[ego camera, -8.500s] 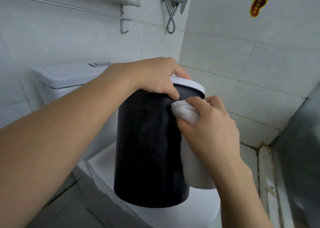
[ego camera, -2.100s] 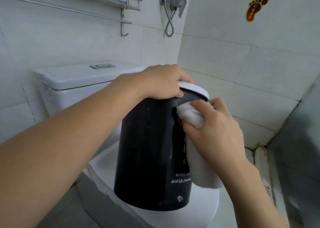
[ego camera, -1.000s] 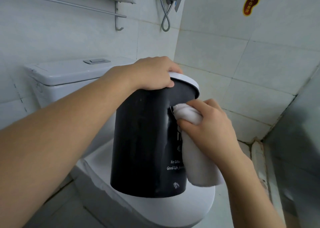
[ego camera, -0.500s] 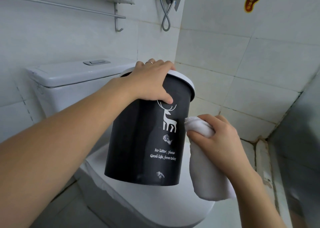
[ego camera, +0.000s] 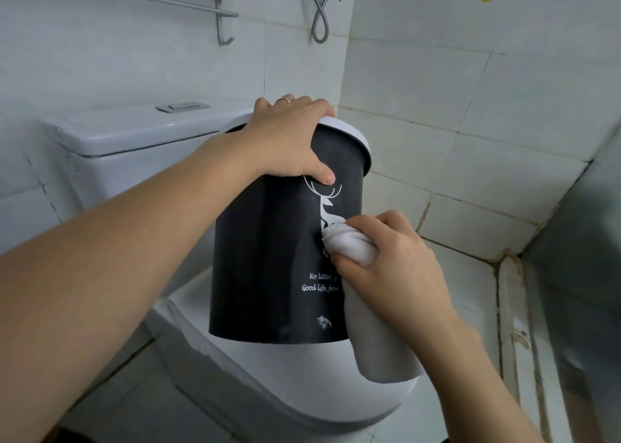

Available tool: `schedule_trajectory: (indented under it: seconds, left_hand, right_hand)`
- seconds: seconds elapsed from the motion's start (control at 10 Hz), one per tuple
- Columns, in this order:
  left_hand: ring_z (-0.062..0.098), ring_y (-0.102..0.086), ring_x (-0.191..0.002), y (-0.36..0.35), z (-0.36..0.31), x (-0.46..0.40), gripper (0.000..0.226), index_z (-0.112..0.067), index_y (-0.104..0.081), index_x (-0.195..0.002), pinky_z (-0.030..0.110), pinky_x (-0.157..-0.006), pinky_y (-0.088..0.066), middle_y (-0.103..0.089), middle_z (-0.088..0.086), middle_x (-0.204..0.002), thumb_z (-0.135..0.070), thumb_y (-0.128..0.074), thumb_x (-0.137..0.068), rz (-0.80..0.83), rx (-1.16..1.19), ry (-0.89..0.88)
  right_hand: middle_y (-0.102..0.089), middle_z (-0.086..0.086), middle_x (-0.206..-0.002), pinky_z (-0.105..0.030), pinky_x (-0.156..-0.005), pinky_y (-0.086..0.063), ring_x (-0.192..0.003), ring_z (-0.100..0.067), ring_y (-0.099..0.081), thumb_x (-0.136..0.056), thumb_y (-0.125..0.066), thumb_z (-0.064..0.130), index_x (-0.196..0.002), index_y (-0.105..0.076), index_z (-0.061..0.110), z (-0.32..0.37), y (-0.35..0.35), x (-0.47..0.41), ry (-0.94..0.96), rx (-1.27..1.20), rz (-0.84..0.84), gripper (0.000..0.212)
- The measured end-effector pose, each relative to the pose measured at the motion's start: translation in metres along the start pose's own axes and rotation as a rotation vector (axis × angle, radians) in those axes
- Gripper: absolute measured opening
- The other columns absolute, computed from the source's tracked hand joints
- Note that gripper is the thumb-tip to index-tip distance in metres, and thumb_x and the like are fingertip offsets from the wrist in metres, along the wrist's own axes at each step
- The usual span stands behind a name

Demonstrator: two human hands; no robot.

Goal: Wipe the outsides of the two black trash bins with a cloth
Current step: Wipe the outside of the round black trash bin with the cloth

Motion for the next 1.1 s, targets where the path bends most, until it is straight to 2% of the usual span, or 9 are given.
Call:
schedule_trajectory:
  seconds: [0.2, 0.4, 0.7, 0.9, 1.1]
  left_hand:
    - [0.023, -0.039, -0.128, 0.0, 0.008, 0.005, 0.09, -0.03, -0.041, -0.138, 0.042, -0.097, -0.026, -0.049, -0.006, -0.133, -0.061, -0.079, -0.063, -0.011, 0.003, 0.016]
    - [0.022, -0.04, -0.125, 0.0, 0.003, 0.005, 0.09, -0.03, -0.041, -0.138, 0.044, -0.1, -0.028, -0.05, -0.006, -0.131, -0.062, -0.079, -0.063, -0.016, -0.005, -0.006]
    - [0.022, -0.04, -0.125, 0.0, 0.005, 0.004, 0.09, -0.03, -0.041, -0.138, 0.044, -0.1, -0.028, -0.05, -0.005, -0.13, -0.062, -0.079, -0.063, -0.002, -0.001, -0.006]
    - [0.02, -0.041, -0.124, 0.0, -0.002, 0.005, 0.089, -0.031, -0.041, -0.137, 0.042, -0.098, -0.028, -0.05, -0.007, -0.13, -0.062, -0.079, -0.063, -0.014, -0.006, -0.04]
    - [0.021, -0.04, -0.125, 0.001, 0.001, 0.006, 0.09, -0.031, -0.041, -0.138, 0.043, -0.1, -0.028, -0.05, -0.007, -0.13, -0.062, -0.079, -0.062, -0.007, 0.001, -0.018]
  right_hand:
    - [-0.047, 0.015, -0.103, -0.032, -0.065, -0.047, -0.088, -0.017, -0.058, -0.081, -0.063, 0.046, -0.107, -0.056, 0.051, -0.01, 0.0, -0.001, -0.029, 0.046, 0.015, 0.027]
    - [-0.048, 0.014, -0.103, -0.033, -0.063, -0.048, -0.083, -0.017, -0.057, -0.081, -0.064, 0.046, -0.108, -0.058, 0.046, 0.002, 0.001, -0.003, 0.024, 0.036, -0.056, 0.028]
    - [-0.046, 0.014, -0.102, -0.033, -0.062, -0.048, -0.084, -0.018, -0.058, -0.08, -0.062, 0.045, -0.107, -0.059, 0.045, -0.007, 0.003, 0.007, 0.033, 0.13, 0.025, 0.028]
    - [-0.048, 0.013, -0.103, -0.035, -0.065, -0.049, -0.085, -0.019, -0.058, -0.082, -0.064, 0.044, -0.106, -0.059, 0.045, -0.001, 0.004, -0.008, 0.025, 0.036, -0.087, 0.025]
    - [-0.048, 0.013, -0.103, -0.034, -0.064, -0.049, -0.086, -0.018, -0.058, -0.081, -0.064, 0.044, -0.109, -0.058, 0.045, -0.005, -0.002, 0.002, 0.019, 0.068, -0.031, 0.028]
Point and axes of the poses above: each hand's wrist, its own x-axis away from the middle knuckle, its own y-axis out of the back of the hand, z = x × y, the point moved 1 cm from there along -x, towards the middle knuckle
